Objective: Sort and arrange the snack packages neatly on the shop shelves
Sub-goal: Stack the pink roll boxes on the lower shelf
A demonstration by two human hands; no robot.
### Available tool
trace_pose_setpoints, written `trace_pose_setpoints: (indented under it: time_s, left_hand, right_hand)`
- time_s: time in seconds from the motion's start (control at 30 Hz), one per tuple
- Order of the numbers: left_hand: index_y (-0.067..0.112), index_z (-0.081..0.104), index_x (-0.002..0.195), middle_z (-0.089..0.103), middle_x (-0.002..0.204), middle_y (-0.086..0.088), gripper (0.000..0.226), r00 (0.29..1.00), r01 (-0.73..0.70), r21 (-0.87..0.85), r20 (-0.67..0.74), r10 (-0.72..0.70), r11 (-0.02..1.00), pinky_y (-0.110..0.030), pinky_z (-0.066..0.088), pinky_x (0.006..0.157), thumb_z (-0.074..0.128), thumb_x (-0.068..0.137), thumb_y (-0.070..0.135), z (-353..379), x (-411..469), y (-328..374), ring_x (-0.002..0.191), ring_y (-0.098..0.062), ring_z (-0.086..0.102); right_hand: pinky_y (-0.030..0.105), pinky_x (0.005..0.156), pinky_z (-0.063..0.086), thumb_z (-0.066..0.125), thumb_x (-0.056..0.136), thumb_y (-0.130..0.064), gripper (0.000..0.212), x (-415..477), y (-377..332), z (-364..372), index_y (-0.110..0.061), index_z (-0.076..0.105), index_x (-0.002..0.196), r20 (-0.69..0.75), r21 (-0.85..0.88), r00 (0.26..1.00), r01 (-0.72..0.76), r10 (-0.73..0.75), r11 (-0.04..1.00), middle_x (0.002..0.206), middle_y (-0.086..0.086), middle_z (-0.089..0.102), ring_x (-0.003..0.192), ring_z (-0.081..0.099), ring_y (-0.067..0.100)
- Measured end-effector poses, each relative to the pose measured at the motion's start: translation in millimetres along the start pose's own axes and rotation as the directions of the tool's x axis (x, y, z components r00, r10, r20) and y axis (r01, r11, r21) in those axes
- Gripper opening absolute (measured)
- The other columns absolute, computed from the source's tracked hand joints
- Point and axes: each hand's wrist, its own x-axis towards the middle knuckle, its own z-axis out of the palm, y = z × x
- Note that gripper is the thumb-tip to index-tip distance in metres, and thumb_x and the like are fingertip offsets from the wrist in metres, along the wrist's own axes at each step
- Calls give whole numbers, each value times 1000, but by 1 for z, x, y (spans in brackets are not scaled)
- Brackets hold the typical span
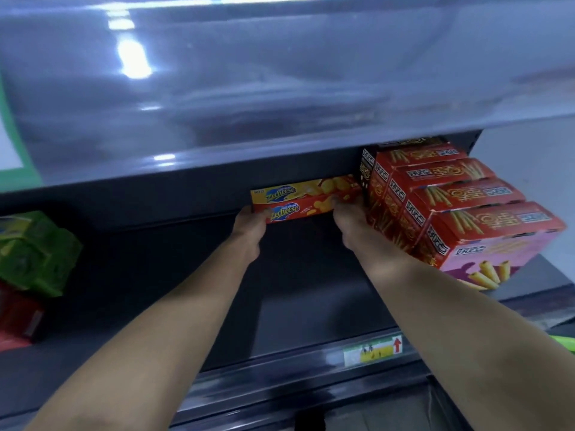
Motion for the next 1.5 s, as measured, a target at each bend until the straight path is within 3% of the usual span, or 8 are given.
trace_pose_setpoints:
  time_s: [0.23, 0.4, 0.57, 0.73, 1.03, 1.27, 1.4, 1.5]
  left_hand:
    - [21, 52, 107, 59, 95, 3, 14, 999, 9, -51, -32, -10, 999, -26, 38, 77, 55, 93, 19, -6, 1, 5, 81, -9, 54]
    - [18, 56, 99, 61, 91, 2, 8, 994, 24, -74, -106, -32, 997, -26, 37, 77, 57, 91, 18, -18, -7, 3, 78, -9, 55]
    - [17, 52, 75, 52, 74, 4, 16, 985, 58, -71, -161, -69, 996, -28, 40, 74, 57, 91, 17, -26, -20, 3, 67, -8, 46]
    - [22, 52, 74, 56, 80, 3, 18, 990, 93, -56, -102, -99, 994, -23, 36, 60, 56, 91, 23, -26, -20, 2, 68, -8, 46]
    - [18, 51, 69, 59, 79, -2, 21, 968, 101, -130, -215, -128, 986, -27, 42, 62, 61, 88, 20, -28, -23, 5, 69, -15, 52]
    - [2, 53, 108, 64, 104, -13, 34, 916, 29, -241, -382, -123, 970, -34, 54, 84, 67, 84, 22, -47, -75, 4, 89, -23, 62]
    - [10, 43, 100, 59, 108, -15, 29, 874, -57, -346, -471, -121, 936, -40, 50, 93, 66, 86, 21, -67, -119, -1, 94, -23, 59]
    - [14, 41, 82, 58, 88, -7, 25, 866, -109, -446, -482, -135, 888, -35, 52, 73, 64, 88, 24, -87, -153, -3, 72, -20, 55]
  right_hand:
    - [41, 106, 33, 55, 90, -42, 76, 9, -5, 3, -16, 15, 149, -73, -37, 993, -92, 89, 995, 153, 8, 21, 136, 31, 30]
    - [26, 81, 38, 56, 90, -27, 38, -6, -1, 14, -10, 46, 123, -4, 54, 1000, -30, 30, 998, 130, 6, 51, 102, 51, 19]
    - [29, 94, 33, 58, 91, -31, 70, -17, -7, 9, -10, 20, 146, -16, 6, 1000, -25, 25, 1000, 145, 9, 36, 126, 42, 25]
    - [39, 109, 29, 53, 91, -44, 73, -11, -21, 2, -16, 20, 149, 84, -76, 995, -53, 60, 996, 152, 7, 29, 137, 33, 27]
    - [28, 100, 29, 57, 89, -43, 76, -33, -16, 5, -15, 20, 149, 57, 69, 996, -76, 72, 995, 150, 7, 33, 134, 36, 27]
    - [27, 91, 35, 56, 92, -33, 56, -102, -14, -22, -8, 37, 138, -32, 209, 996, -73, 81, 975, 136, 7, 47, 118, 47, 22]
    - [42, 98, 48, 57, 90, -37, 32, -142, -15, -34, -9, 60, 106, -65, 257, 989, -109, 129, 960, 112, 10, 63, 107, 60, 30]
    - [48, 94, 49, 61, 84, -46, 40, -178, -22, -34, -8, 58, 99, -130, 228, 987, -64, 95, 972, 99, 7, 60, 100, 60, 31]
